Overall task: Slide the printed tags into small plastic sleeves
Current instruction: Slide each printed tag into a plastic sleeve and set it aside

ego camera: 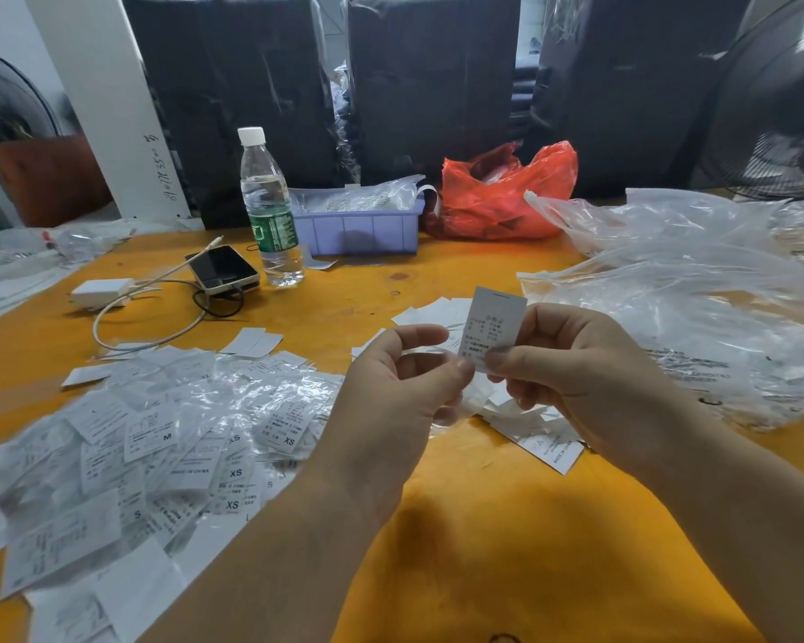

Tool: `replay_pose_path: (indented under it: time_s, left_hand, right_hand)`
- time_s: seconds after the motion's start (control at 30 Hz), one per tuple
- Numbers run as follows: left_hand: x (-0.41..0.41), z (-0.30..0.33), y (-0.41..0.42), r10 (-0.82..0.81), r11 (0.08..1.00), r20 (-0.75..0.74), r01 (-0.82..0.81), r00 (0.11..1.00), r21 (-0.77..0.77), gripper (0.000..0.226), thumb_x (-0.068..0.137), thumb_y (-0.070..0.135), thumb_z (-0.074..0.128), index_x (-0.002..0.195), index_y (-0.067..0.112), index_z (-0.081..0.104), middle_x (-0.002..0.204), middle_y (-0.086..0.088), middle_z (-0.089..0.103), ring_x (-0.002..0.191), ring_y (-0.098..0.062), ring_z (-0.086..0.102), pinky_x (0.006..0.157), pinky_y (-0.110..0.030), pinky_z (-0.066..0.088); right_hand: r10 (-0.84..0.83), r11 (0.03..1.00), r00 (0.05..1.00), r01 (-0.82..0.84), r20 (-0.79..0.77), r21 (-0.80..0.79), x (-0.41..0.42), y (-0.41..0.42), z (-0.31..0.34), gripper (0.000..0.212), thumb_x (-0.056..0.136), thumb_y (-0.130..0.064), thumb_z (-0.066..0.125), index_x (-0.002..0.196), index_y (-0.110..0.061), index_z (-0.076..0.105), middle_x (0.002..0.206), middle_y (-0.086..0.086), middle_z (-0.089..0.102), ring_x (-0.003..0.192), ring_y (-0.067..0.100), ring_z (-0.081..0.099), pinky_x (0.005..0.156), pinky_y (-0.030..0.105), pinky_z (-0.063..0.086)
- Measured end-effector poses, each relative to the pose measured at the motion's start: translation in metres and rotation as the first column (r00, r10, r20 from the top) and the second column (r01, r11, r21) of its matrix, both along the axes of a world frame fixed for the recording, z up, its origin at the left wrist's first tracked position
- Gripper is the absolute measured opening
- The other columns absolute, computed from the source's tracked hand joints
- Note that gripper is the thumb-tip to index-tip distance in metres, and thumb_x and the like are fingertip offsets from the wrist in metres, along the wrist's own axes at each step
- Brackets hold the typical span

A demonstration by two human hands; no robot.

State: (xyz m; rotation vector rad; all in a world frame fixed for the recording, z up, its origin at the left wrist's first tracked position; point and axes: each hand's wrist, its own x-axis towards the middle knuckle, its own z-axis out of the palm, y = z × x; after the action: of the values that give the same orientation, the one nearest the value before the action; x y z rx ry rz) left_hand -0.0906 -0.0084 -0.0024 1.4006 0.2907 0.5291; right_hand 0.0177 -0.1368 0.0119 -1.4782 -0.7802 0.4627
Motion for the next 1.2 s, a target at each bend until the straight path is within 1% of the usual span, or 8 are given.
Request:
replay_pose_path:
  time_s: [0.1, 0.2, 0.3, 0.43, 0.6, 0.73, 0.87, 1.2]
  left_hand:
    - [-0.001, 0.000, -0.002, -0.016, 0.999, -0.001, 0.016, 1.000, 0.039, 0.025, 0.085, 0.010, 0.071, 0.107, 0.017, 0.063, 0.078, -0.001, 0.070, 0.063, -0.009, 0.059, 0.059, -0.022, 0.052]
    - [-0.001, 0.001, -0.001, -0.019, 0.997, -0.004, 0.019, 1.000, 0.079, 0.021, 0.086, 0.011, 0.071, 0.105, 0.018, 0.065, 0.076, 0.002, 0.070, 0.063, -0.008, 0.057, 0.058, -0.020, 0.051]
    - [-0.001, 0.000, 0.000, -0.027, 0.996, -0.019, 0.029, 0.999, 0.088, 0.021, 0.085, 0.009, 0.072, 0.102, 0.019, 0.066, 0.076, 0.000, 0.070, 0.062, -0.010, 0.056, 0.057, -0.020, 0.050]
    - [-0.002, 0.001, 0.002, -0.012, 0.996, -0.023, 0.014, 1.000, 0.086, 0.020, 0.083, 0.011, 0.073, 0.101, 0.018, 0.067, 0.070, 0.003, 0.068, 0.059, -0.011, 0.055, 0.055, -0.018, 0.050]
    - [-0.002, 0.003, 0.006, 0.042, 0.997, -0.008, -0.041, 0.999, 0.064, 0.020, 0.082, 0.017, 0.074, 0.101, 0.020, 0.068, 0.066, 0.006, 0.064, 0.058, -0.008, 0.056, 0.059, -0.020, 0.053]
    - [-0.003, 0.005, 0.006, 0.042, 0.999, -0.005, -0.042, 0.999, 0.029, 0.018, 0.083, 0.017, 0.072, 0.101, 0.019, 0.068, 0.062, 0.008, 0.061, 0.056, -0.007, 0.056, 0.057, -0.017, 0.052]
    - [-0.003, 0.006, 0.004, 0.030, 1.000, -0.020, -0.029, 0.999, 0.011, 0.018, 0.083, 0.018, 0.071, 0.101, 0.019, 0.067, 0.067, 0.007, 0.066, 0.056, -0.006, 0.056, 0.057, -0.017, 0.052]
    - [-0.002, 0.006, 0.004, 0.006, 0.999, -0.035, -0.008, 0.999, -0.041, 0.018, 0.084, 0.016, 0.070, 0.101, 0.019, 0.067, 0.073, 0.005, 0.071, 0.053, -0.006, 0.056, 0.055, -0.018, 0.050]
  right_hand:
    - [0.026, 1.000, 1.000, -0.026, 0.006, -0.011, 0.000, 0.000, -0.001, 0.016, 0.080, 0.000, 0.070, 0.095, 0.000, 0.069, 0.074, 0.009, 0.069, 0.058, 0.013, 0.055, 0.055, 0.025, 0.045]
    - [0.090, 0.995, 0.996, -0.089, 0.023, -0.041, 0.001, -0.002, 0.002, 0.024, 0.072, -0.014, 0.079, 0.095, -0.008, 0.073, 0.077, 0.008, 0.068, 0.060, 0.013, 0.056, 0.055, 0.023, 0.046]
    - [0.083, 0.996, 0.996, -0.081, 0.043, -0.038, 0.002, -0.004, 0.006, 0.028, 0.069, -0.026, 0.072, 0.093, -0.011, 0.076, 0.076, 0.011, 0.066, 0.059, 0.012, 0.055, 0.053, 0.021, 0.046]
    - [0.038, 0.999, 0.998, -0.038, 0.047, -0.004, 0.005, -0.007, 0.008, 0.024, 0.071, -0.021, 0.070, 0.090, -0.007, 0.076, 0.076, 0.015, 0.064, 0.056, 0.011, 0.052, 0.052, 0.021, 0.045]
    - [-0.026, 0.997, 1.000, 0.026, -0.010, 0.066, 0.008, -0.010, 0.012, 0.021, 0.066, -0.022, 0.071, 0.083, -0.012, 0.077, 0.074, 0.009, 0.067, 0.056, 0.011, 0.053, 0.053, 0.022, 0.047]
    - [-0.007, 0.998, 1.000, 0.007, -0.003, 0.056, 0.005, -0.008, 0.010, 0.030, 0.066, -0.023, 0.070, 0.090, -0.007, 0.075, 0.080, 0.016, 0.065, 0.058, 0.013, 0.053, 0.054, 0.023, 0.046]
    - [0.019, 1.000, 1.000, -0.019, 0.010, 0.023, 0.002, -0.005, 0.008, 0.035, 0.066, -0.026, 0.071, 0.094, -0.005, 0.074, 0.082, 0.019, 0.065, 0.058, 0.013, 0.053, 0.056, 0.024, 0.046]
    - [0.029, 1.000, 1.000, -0.029, 0.008, 0.000, 0.004, -0.006, 0.006, 0.027, 0.069, -0.026, 0.071, 0.091, -0.010, 0.077, 0.083, 0.017, 0.068, 0.059, 0.012, 0.055, 0.056, 0.023, 0.048]
